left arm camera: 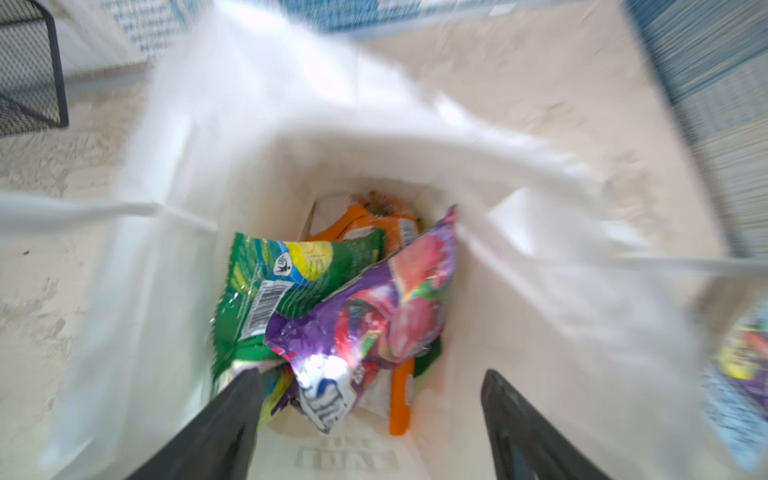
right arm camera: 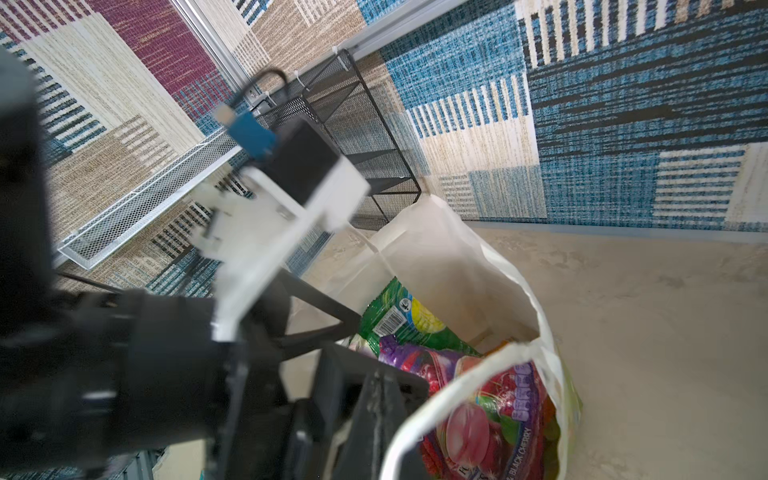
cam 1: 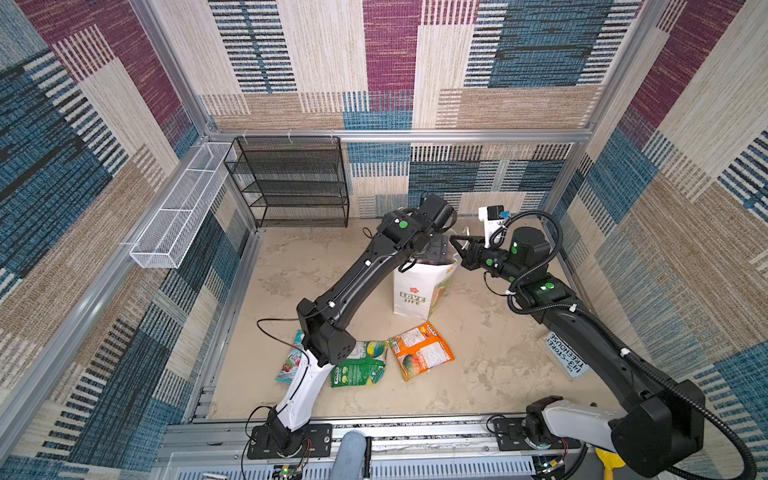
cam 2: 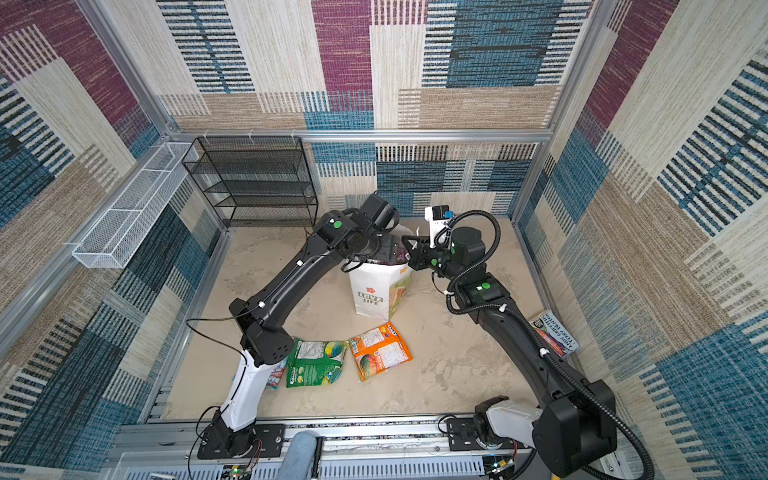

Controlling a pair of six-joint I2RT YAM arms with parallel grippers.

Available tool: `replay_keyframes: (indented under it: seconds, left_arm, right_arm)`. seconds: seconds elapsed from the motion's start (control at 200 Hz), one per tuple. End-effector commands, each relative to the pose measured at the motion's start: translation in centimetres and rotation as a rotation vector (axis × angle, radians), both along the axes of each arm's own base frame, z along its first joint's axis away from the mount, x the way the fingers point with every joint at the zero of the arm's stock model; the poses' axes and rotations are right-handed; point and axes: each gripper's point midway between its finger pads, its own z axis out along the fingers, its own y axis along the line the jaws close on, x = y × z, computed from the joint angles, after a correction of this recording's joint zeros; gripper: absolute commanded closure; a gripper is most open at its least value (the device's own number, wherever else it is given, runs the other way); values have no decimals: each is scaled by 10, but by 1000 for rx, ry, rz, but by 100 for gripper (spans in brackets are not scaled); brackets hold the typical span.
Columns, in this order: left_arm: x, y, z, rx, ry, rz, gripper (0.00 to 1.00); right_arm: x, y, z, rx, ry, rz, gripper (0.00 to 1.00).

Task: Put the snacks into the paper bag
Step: 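Withdraw the left gripper from the bag toward the teal Fox's packet, then grasp the teal Fox's mint blossom packet with the left gripper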

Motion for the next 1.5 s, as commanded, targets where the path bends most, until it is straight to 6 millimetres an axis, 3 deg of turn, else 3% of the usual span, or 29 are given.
replay_keyframes:
  seconds: [0.0, 0.185, 0.371, 0.566, 0.731, 0.936, 1.032, 1.222, 1.492]
  left_arm:
    - [-6, -1, 35, -106, -31, -30, 10]
    - [-20, 3, 76, -279, -5, -89, 8]
    - [-46, 30, 104, -315, -24, -99, 8]
    - [-85, 71, 102, -335, -45, -73, 5]
    - [-119, 125, 72, -371, -44, 40, 1]
    - [-171, 219, -10, -339, 60, 356, 1]
    - [-200, 256, -58, -355, 130, 541, 1]
    - [-233, 285, -141, -408, 236, 743, 1]
    - [-246, 292, -207, -363, 438, 911, 1]
  right_arm:
    - [0, 1, 6, 14, -26, 6, 100]
    - [1, 1, 5, 12, -25, 1, 100]
    - [2, 1, 2, 12, -19, 0, 100]
    - [-1, 2, 5, 19, -31, 11, 100]
    - [0, 3, 4, 22, -27, 15, 100]
    - [-1, 3, 4, 25, -25, 19, 100]
    - [0, 5, 1, 26, -16, 23, 100]
    - [1, 6, -2, 29, -5, 28, 100]
    - [2, 6, -3, 27, 1, 25, 100]
